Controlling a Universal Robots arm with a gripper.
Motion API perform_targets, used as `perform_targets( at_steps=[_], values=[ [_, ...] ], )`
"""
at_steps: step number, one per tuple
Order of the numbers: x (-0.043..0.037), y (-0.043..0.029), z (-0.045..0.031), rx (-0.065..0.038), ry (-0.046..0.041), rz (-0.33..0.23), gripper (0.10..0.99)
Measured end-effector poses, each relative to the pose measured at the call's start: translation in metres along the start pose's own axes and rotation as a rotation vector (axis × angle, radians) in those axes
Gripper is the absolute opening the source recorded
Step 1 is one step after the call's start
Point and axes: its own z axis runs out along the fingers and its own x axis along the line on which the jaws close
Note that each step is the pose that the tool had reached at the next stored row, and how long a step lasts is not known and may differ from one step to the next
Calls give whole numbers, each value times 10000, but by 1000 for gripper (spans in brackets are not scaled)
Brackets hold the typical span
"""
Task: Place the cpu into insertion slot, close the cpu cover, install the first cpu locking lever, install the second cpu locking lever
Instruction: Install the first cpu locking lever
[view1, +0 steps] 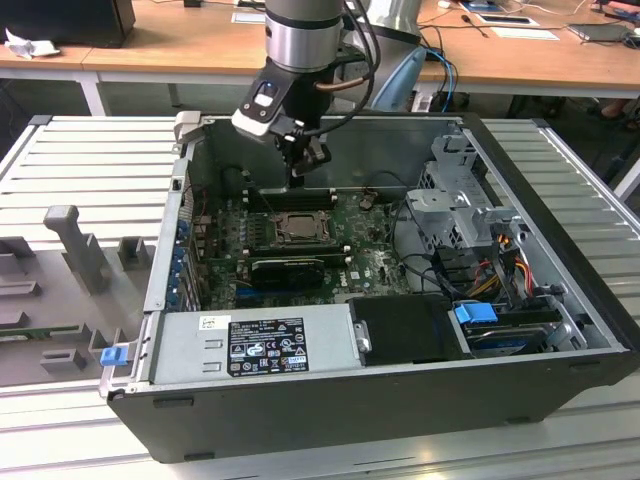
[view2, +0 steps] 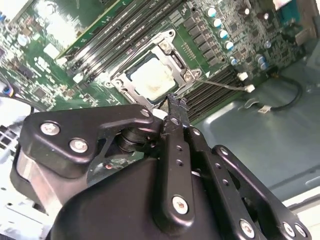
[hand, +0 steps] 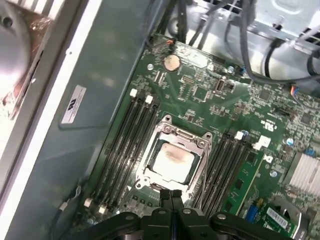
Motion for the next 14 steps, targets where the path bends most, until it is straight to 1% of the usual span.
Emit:
perform_targets(
  at_steps=[4, 6, 8, 10, 11, 14],
  values=[
    [0, 0, 2, 71, 18, -1249, 106],
    [0, 0, 5, 94, 24, -1678, 106],
    [0, 0, 8, 129, 33, -2277, 106],
    [-1, 0, 11, 150, 38, -2657, 106],
    [-1, 0, 13, 170, 43, -3022, 106],
    [-1, 0, 16, 210, 53, -3702, 106]
  ],
)
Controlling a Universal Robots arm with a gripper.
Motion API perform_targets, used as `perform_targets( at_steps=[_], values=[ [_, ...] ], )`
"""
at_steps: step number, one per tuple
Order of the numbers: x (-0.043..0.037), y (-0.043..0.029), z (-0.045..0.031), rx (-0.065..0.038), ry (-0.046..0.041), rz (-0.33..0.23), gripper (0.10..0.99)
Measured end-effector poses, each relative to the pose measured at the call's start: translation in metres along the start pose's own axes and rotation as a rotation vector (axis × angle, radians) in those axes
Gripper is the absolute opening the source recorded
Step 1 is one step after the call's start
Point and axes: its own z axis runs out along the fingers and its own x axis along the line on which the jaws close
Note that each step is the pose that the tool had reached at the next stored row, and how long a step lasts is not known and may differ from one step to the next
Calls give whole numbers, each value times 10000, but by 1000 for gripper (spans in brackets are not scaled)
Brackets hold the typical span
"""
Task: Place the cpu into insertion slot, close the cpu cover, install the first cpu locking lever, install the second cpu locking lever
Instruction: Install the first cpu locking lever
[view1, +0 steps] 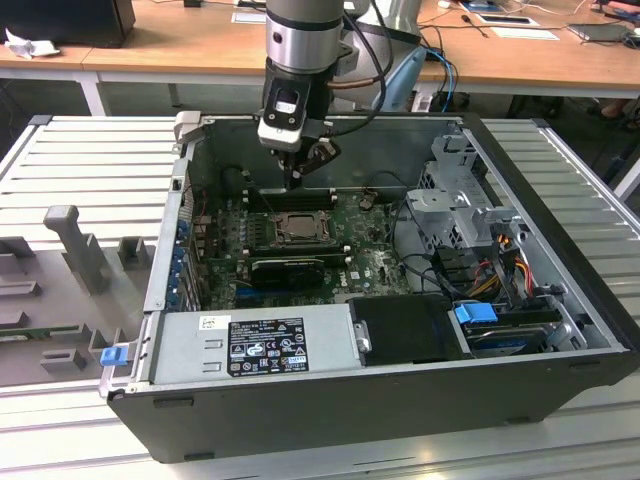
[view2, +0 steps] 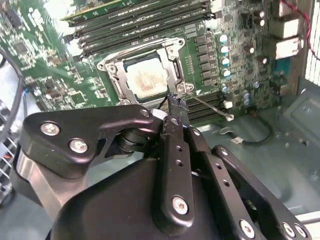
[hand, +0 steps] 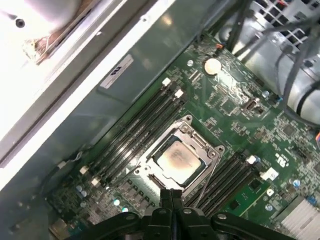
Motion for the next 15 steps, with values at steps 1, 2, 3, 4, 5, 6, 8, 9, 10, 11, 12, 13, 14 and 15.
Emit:
perform_targets(
  at_steps=[1, 2, 3, 4, 5, 6, 8, 9, 10, 11, 12, 13, 14, 15],
  values=[
    [0, 0, 0, 7, 1, -143, 106],
    [0, 0, 0, 6, -2, -226, 106],
    [0, -1, 1, 0, -15, -380, 106],
    [1, -3, 1, -2, -22, -474, 106],
    [2, -4, 1, -3, -24, -562, 106],
    [3, -6, 0, 15, -23, -849, 106],
    [3, -6, 1, 32, -16, -1227, 106],
    [3, -6, 1, 55, -10, -1614, 106],
    [3, -6, 1, 69, -5, -1887, 106],
    [3, -6, 1, 90, 0, -2262, 106],
    [3, -6, 1, 108, 6, -2604, 106],
    [3, -6, 1, 126, 11, -2915, 106],
    [3, -6, 1, 141, 15, -3191, 106],
    [3, -6, 1, 157, 20, -3489, 106]
  ],
)
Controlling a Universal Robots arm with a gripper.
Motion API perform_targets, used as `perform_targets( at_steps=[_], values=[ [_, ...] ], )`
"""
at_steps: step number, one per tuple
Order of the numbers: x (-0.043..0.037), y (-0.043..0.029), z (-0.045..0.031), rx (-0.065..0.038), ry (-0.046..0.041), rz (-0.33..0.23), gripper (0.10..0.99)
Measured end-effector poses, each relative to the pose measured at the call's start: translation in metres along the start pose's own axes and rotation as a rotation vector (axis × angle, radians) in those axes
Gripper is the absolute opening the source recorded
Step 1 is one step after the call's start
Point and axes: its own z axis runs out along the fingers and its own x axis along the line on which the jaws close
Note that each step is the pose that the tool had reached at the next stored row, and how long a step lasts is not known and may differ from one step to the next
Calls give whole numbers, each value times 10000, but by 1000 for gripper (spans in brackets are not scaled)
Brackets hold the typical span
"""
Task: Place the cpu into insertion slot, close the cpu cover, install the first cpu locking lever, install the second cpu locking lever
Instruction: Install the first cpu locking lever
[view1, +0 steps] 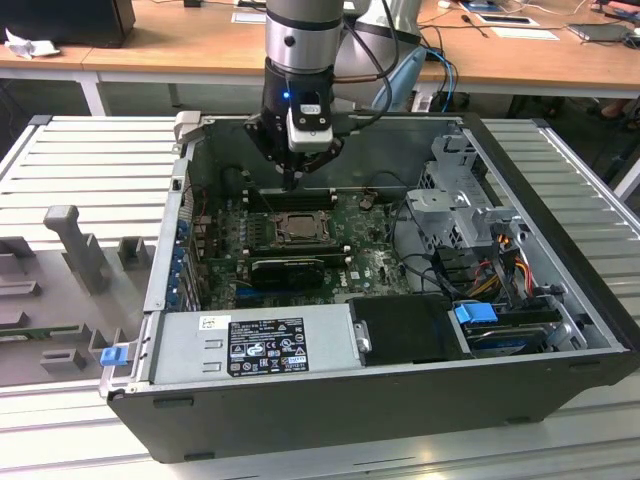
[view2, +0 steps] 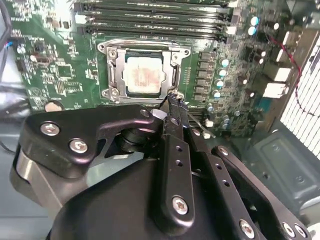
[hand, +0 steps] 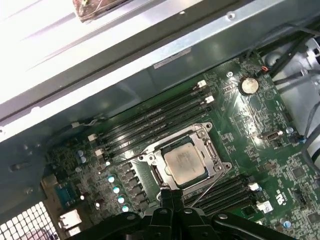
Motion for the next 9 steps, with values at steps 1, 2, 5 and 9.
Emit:
perform_targets(
  at_steps=[1, 2, 5, 9],
  values=[
    [0, 0, 0, 13, 4, -224, 106],
    [0, 0, 0, 21, 7, -392, 106],
    [0, 0, 0, 59, 17, -1148, 106],
    [0, 0, 2, 101, 25, -2009, 106]
  ],
)
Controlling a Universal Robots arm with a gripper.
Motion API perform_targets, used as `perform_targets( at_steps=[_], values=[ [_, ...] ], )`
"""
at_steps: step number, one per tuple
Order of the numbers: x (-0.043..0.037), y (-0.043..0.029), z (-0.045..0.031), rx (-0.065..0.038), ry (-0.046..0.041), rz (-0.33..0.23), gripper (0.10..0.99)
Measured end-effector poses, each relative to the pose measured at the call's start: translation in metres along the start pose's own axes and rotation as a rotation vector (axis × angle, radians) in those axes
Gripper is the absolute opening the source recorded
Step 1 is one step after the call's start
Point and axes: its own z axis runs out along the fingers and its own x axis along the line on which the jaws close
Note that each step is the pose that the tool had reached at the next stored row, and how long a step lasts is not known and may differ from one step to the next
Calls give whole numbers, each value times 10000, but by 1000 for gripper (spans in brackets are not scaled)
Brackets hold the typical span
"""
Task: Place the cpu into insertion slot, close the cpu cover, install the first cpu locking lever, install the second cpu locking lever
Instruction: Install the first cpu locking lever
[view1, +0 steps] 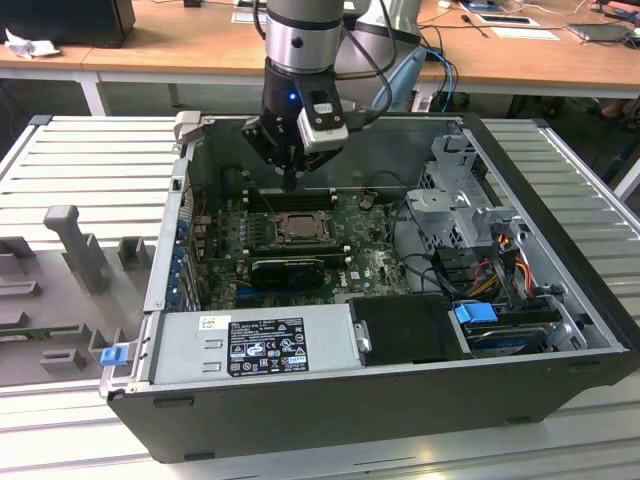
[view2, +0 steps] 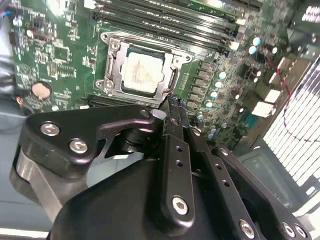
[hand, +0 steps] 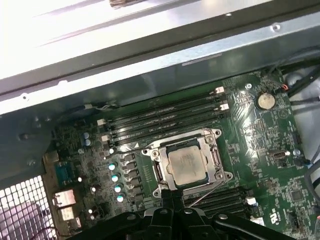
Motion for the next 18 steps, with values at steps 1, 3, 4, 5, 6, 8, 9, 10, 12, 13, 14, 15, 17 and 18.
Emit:
perform_targets(
  at_steps=[1, 3, 4, 5, 6, 8, 9, 10, 12, 13, 14, 15, 17, 18],
  values=[
    [0, 0, 0, 10, 0, -190, 106],
    [1, -1, 1, 23, -37, -589, 106],
    [0, -1, 2, 10, -122, -692, 106],
    [0, 0, 3, -5, -213, -802, 106],
    [-1, 0, 4, -6, -249, -958, 106],
    [0, -1, 3, 10, -256, -1433, 106],
    [0, -1, 3, 18, -255, -1605, 106],
    [0, -1, 4, 24, -253, -1801, 106],
    [0, -1, 5, 39, -245, -2193, 106],
    [0, 0, 9, 51, -239, -2525, 106],
    [0, -1, 14, 62, -236, -2874, 106],
    [-1, -1, 20, 71, -240, -3126, 106],
    [9, -4, 31, 56, -248, -3219, 106],
    [33, -9, 43, 18, -272, -3232, 106]
  ],
)
